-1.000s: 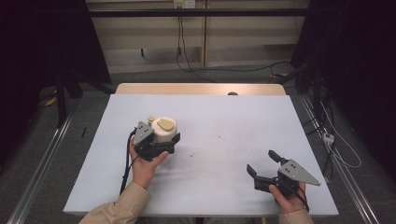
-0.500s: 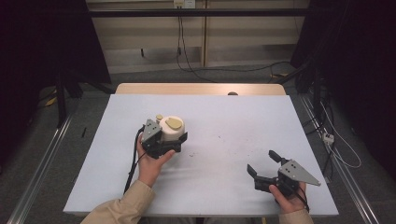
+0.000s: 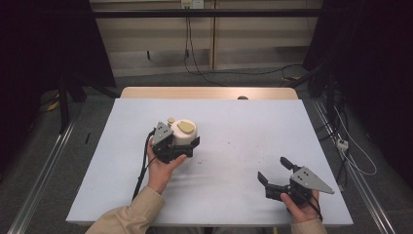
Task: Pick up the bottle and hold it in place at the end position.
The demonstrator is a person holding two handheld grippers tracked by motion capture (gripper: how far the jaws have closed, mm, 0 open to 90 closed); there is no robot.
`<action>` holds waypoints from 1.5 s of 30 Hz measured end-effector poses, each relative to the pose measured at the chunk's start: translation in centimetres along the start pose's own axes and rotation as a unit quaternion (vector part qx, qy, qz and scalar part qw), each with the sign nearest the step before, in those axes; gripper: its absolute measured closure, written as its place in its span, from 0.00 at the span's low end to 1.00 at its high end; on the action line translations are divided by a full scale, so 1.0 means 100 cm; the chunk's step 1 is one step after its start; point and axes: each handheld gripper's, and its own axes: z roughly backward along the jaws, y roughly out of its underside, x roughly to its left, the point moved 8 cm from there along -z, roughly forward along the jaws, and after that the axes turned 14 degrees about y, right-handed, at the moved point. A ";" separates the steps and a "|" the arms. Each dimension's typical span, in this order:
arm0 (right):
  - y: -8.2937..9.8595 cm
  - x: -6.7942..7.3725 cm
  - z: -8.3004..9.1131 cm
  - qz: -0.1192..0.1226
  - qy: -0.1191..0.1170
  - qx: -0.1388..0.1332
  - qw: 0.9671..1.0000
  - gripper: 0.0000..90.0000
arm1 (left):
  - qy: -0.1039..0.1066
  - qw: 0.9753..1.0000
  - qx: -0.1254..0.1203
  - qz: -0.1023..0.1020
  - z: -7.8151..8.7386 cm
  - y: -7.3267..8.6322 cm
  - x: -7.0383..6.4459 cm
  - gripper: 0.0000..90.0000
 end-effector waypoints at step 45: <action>0.000 -0.002 0.001 -0.003 0.002 -0.003 1.000 0.06 | 0.013 1.000 0.007 0.003 -0.035 -0.006 0.001 0.07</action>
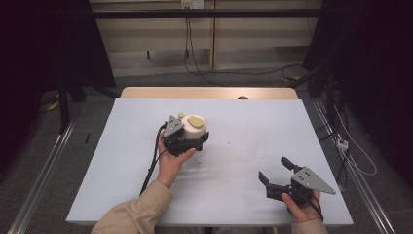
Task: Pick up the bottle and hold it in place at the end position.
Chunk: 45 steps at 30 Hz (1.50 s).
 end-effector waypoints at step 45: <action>0.000 -0.001 0.000 -0.002 -0.002 -0.001 1.000 0.06 | -0.001 1.000 0.014 0.011 -0.034 -0.001 0.005 0.07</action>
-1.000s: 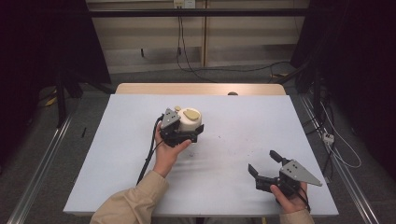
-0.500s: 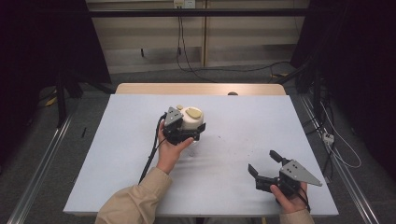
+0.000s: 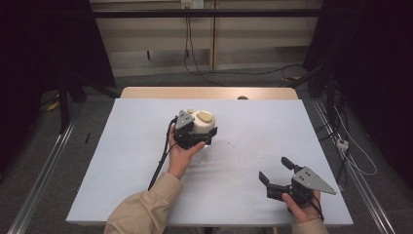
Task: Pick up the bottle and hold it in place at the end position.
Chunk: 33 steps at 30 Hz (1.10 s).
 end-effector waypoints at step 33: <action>0.000 0.002 -0.001 -0.001 -0.005 0.000 1.000 0.06 | 0.007 1.000 0.005 0.001 -0.023 0.006 -0.004 0.07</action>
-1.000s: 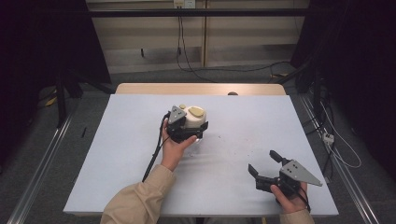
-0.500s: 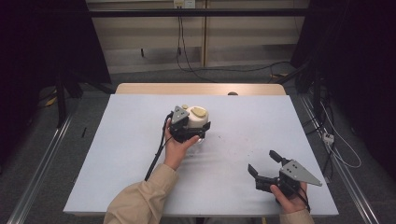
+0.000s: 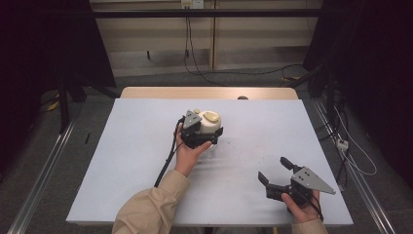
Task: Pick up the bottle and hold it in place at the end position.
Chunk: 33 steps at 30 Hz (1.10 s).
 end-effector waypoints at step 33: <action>0.000 -0.001 -0.001 -0.001 0.000 0.000 1.000 0.06 | 0.009 1.000 0.011 -0.015 -0.021 0.004 -0.008 0.07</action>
